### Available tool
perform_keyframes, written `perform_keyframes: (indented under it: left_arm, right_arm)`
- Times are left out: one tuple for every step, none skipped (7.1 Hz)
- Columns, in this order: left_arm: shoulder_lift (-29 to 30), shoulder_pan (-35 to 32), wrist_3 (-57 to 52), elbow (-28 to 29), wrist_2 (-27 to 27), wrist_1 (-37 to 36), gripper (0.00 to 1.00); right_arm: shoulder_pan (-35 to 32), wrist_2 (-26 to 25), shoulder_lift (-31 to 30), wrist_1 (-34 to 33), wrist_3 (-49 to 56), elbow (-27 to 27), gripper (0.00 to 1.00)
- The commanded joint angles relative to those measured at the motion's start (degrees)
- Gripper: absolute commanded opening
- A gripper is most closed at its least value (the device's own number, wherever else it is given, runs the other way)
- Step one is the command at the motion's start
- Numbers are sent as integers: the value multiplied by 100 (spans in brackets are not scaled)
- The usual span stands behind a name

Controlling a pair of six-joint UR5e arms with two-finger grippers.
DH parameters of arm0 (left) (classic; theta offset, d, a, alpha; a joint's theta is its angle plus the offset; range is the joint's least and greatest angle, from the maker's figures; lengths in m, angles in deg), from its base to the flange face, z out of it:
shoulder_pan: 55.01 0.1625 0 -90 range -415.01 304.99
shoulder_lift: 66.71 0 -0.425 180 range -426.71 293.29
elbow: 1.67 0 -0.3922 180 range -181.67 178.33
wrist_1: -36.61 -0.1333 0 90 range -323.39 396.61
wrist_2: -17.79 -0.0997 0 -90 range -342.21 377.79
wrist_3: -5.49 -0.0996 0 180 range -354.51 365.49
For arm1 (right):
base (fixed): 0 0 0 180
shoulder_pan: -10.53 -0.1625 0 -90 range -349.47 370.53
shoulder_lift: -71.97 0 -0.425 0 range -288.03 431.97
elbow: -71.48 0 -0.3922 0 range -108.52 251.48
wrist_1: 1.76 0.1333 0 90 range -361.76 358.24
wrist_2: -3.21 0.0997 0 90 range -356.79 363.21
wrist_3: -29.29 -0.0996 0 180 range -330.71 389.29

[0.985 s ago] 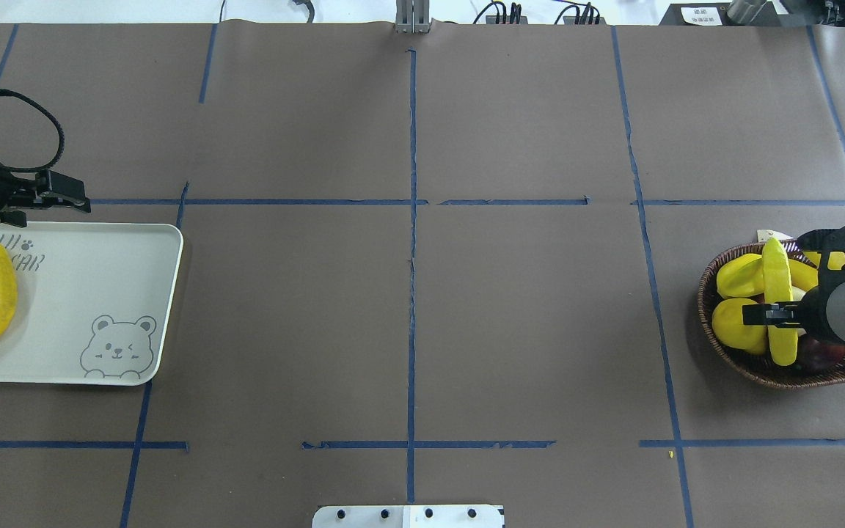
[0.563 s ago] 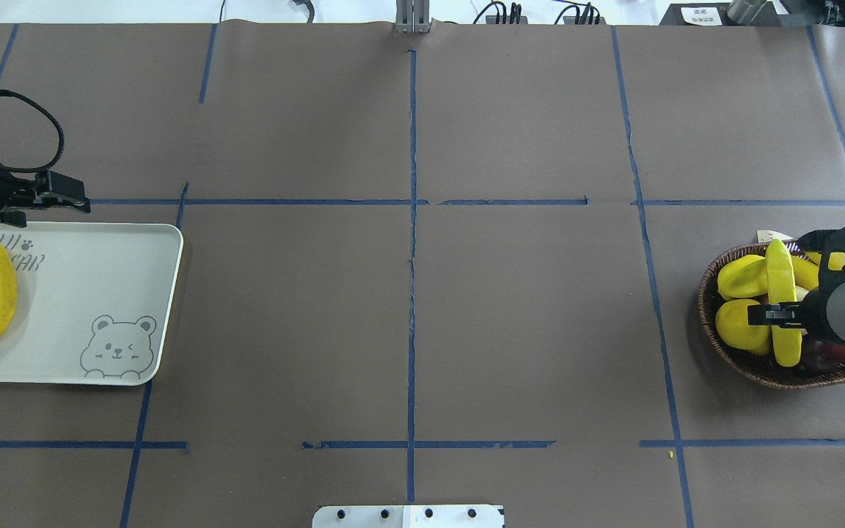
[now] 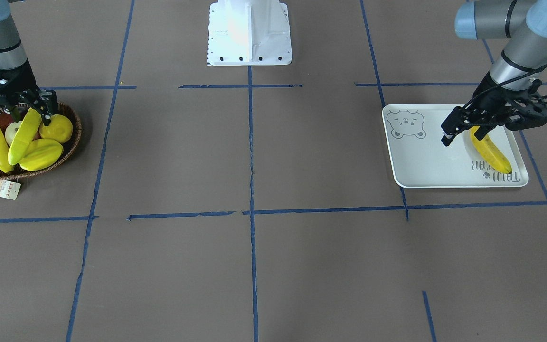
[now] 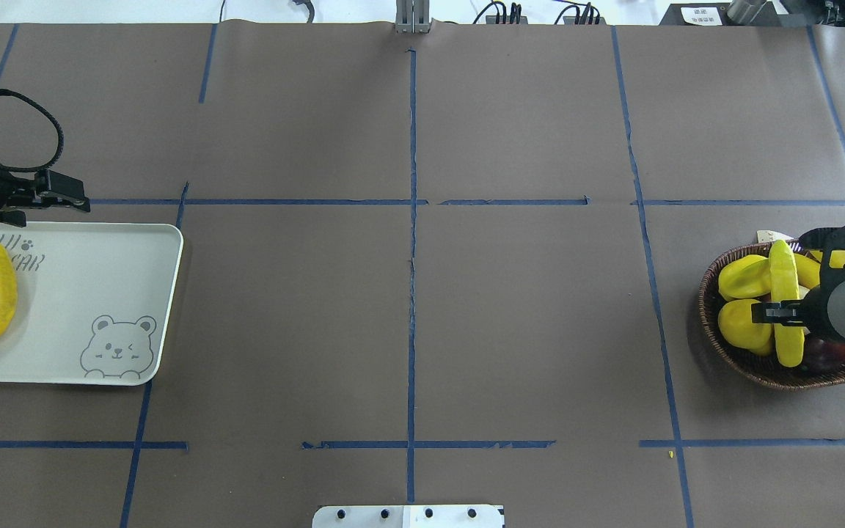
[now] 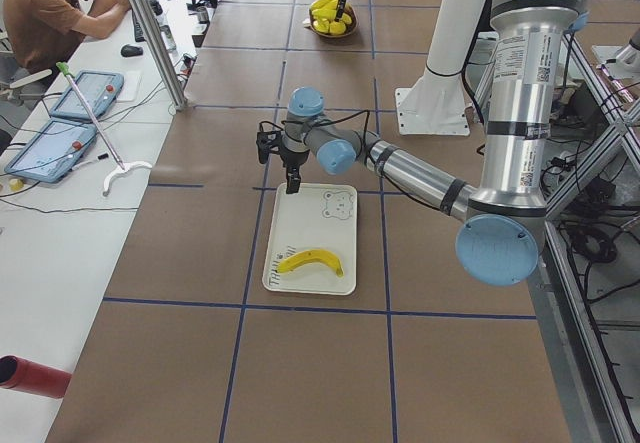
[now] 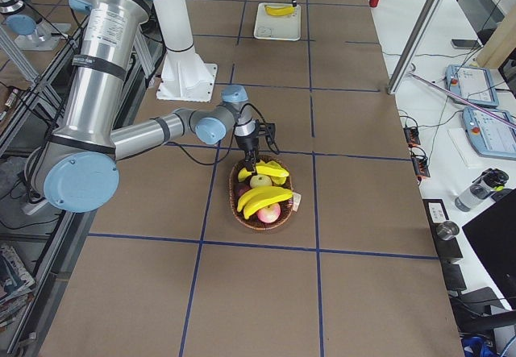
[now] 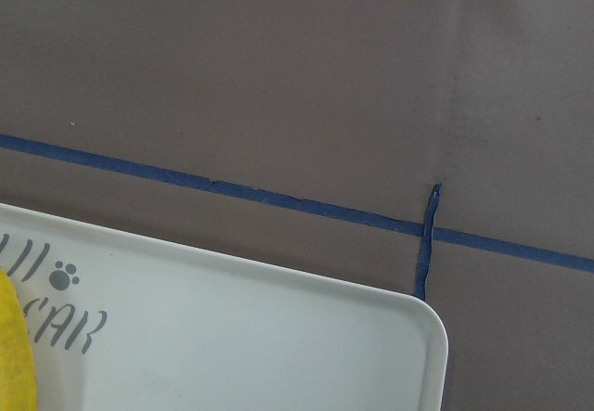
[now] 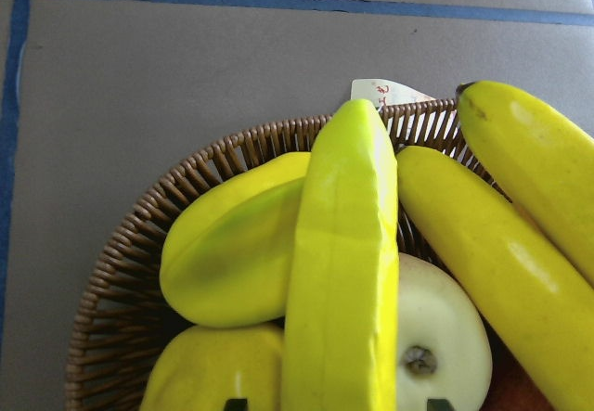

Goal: Transfer all bananas from basket to plate

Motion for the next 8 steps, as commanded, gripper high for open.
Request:
perform_keyframes:
  left_arm:
    - [-3,-1,0,-15,0,-9,100]
    - [-3,-1,0,-24,0,-9,100]
    - [-3,-1,0,-15,0,-9,100]
    - [-3,-1,0,-24,0,-9,100]
    - [-3,-1,0,-24,0,-9,100]
    - [6,-1,0,-24,0,-9,100]
    - [6,-1,0,-24,0,-9,100]
    - [6,-1,0,-24,0,-9,100]
  right_arm:
    - [-119,-1,25,-110,12,-1,64]
    - [-189,-1,43,-180,38,7,47]
    - [-190,-1,43,-181,38,-1,32]
    - [-190,-35,52,-207,38,-1,17]
    - [-225,-36,61,-208,38,25,7]
    - [-399,17,43,-225,64,147,2]
    - [-531,78,43,-617,273,392,1]
    - [-585,166,60,-1456,684,986,1]
